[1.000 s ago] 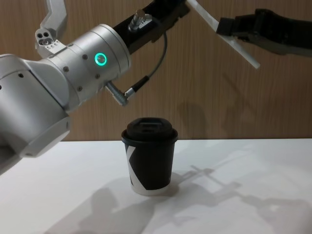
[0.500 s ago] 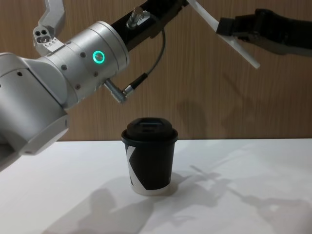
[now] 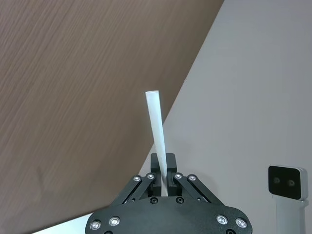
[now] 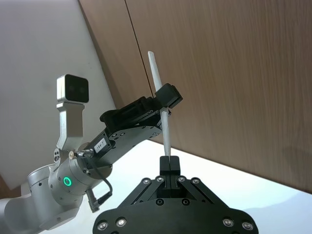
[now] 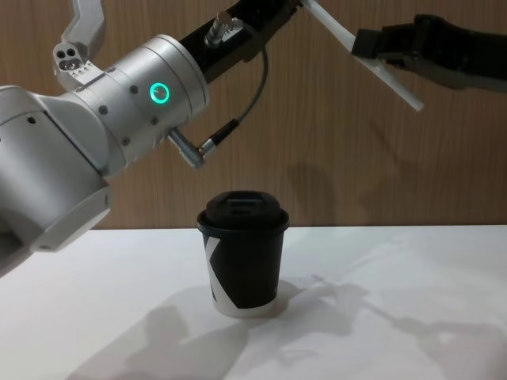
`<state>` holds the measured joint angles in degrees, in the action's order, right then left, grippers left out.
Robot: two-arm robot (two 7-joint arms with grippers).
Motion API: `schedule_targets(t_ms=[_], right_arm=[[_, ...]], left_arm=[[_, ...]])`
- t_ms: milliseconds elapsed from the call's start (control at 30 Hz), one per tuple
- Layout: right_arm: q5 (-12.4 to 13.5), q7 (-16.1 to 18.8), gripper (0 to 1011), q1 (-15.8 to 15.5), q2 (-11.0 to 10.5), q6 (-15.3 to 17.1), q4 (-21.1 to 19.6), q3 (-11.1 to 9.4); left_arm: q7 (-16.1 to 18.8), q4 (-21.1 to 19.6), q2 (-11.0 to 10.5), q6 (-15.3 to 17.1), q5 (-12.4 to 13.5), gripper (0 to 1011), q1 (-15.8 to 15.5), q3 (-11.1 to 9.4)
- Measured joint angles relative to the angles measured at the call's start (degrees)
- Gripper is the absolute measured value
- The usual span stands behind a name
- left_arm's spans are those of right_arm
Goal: Pick up the straw with one hand, pass it to the other hand, and insert it into the cup.
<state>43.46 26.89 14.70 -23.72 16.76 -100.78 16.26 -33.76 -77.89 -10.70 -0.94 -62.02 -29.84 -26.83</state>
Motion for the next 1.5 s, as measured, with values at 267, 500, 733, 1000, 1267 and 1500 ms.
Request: schedule_targets(t_ms=[267, 500, 733, 1000, 1267, 1500], right_arm=[[0.00, 0.00, 57, 0.00, 0.00, 0.00, 0.00, 0.00], [0.00, 0.00, 249, 0.00, 0.00, 0.00, 0.00, 0.00], [0.00, 0.00, 445, 0.00, 0.00, 0.00, 0.00, 0.00], [0.00, 0.00, 718, 0.00, 0.00, 0.00, 0.00, 0.00], [0.00, 0.00, 938, 0.00, 0.00, 0.00, 0.00, 0.00], [0.00, 0.00, 1001, 0.00, 0.00, 0.00, 0.00, 0.00]], left_arm=[[0.21, 0.02, -0.29, -0.22, -0.31, 24, -0.10, -0.31], [0.48, 0.02, -0.50, -0.46, -0.51, 3, -0.13, -0.52], [0.76, 0.02, -0.76, -0.78, -0.63, 3, -0.23, -0.73], [1.46, -0.28, -1.90, -1.97, 1.00, 3, -0.53, -1.06], [2.62, -1.42, -4.10, -3.82, 5.42, 3, -0.88, -1.59], [4.16, -2.90, -6.42, -5.55, 10.34, 3, -1.04, -1.95]])
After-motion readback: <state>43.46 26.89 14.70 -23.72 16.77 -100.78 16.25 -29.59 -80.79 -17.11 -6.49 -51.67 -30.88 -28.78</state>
